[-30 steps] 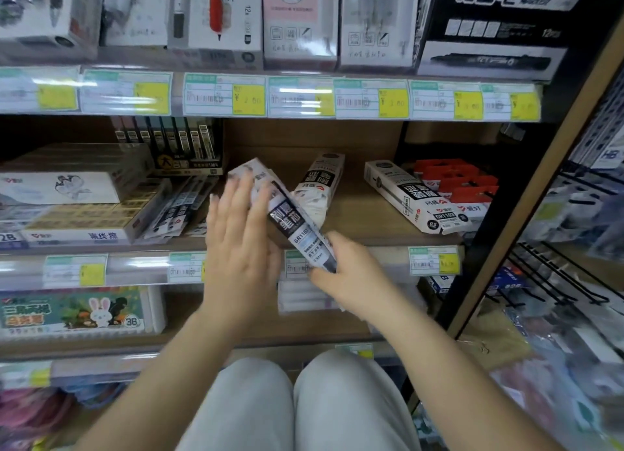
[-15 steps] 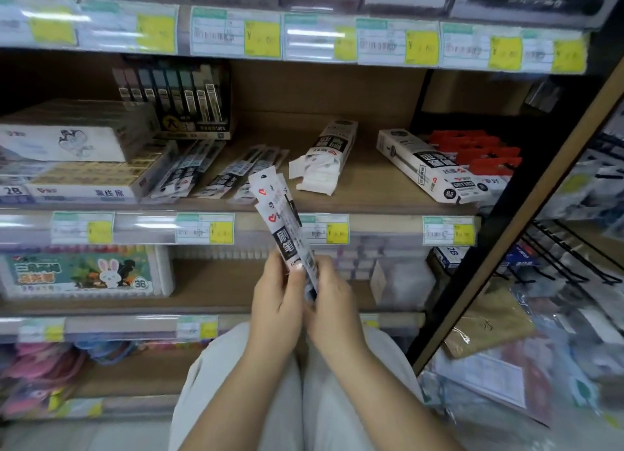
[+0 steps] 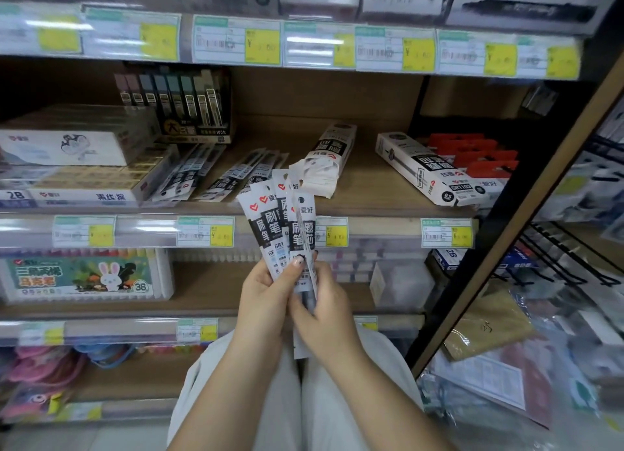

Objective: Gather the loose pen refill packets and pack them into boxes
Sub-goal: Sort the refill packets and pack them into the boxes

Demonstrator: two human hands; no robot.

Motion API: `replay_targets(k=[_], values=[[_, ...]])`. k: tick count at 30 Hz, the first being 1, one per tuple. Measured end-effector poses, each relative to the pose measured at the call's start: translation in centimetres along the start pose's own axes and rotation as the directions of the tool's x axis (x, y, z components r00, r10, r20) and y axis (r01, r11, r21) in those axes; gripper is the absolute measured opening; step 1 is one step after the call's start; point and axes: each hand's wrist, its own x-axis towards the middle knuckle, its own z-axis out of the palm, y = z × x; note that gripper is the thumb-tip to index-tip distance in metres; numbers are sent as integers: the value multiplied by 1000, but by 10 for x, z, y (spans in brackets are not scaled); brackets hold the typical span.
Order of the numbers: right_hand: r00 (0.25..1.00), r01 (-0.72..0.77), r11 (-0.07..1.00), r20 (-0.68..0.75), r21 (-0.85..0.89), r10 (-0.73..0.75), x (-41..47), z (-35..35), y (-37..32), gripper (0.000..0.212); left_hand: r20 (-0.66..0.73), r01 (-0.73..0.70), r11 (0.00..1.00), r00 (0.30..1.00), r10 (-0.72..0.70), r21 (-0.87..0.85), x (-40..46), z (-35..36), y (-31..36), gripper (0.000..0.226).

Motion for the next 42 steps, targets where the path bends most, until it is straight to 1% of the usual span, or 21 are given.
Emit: replay_targets(k=[2,5,10,13,16,19,22,26,31,36,39,42], values=[[1000,-30,999,3,35,30,1,-1,1,21,-36,44,999,998,-45,-30,0,2,-1,26],[996,-87,989,15,120,86,2,-5,2,26,-68,102,991,992,-108,-87,0,3,-2,32],[991,-130,963,25,236,128,3,-10,0,32,-94,72,997,993,-71,8,1,4,1,26],[987,-158,937,28,310,157,4,-10,1,30,-110,37,999,993,-33,38,0,7,3,20],[980,-189,897,26,399,195,6,-9,4,26,-128,-4,999,992,8,33,0,8,2,17],[971,-226,853,37,470,236,6,-8,7,24,-141,-11,1000,990,12,6,-1,7,3,14],[963,-256,810,61,528,264,7,-8,8,23,-139,3,999,990,-8,-32,-4,8,5,22],[960,-268,796,84,543,266,8,-7,8,24,-131,5,999,991,-10,-39,-5,7,6,27],[967,-245,803,82,543,240,10,-5,10,20,-113,-16,998,994,9,-60,-4,5,4,30],[969,-242,808,92,537,230,10,-4,9,16,-95,28,998,995,-33,-54,-4,2,1,23],[966,-258,807,115,531,233,10,-3,8,13,-106,37,999,994,-40,-32,-3,2,2,22],[967,-253,813,117,525,225,10,-4,9,15,-99,55,997,993,-60,-55,-4,1,6,26]])
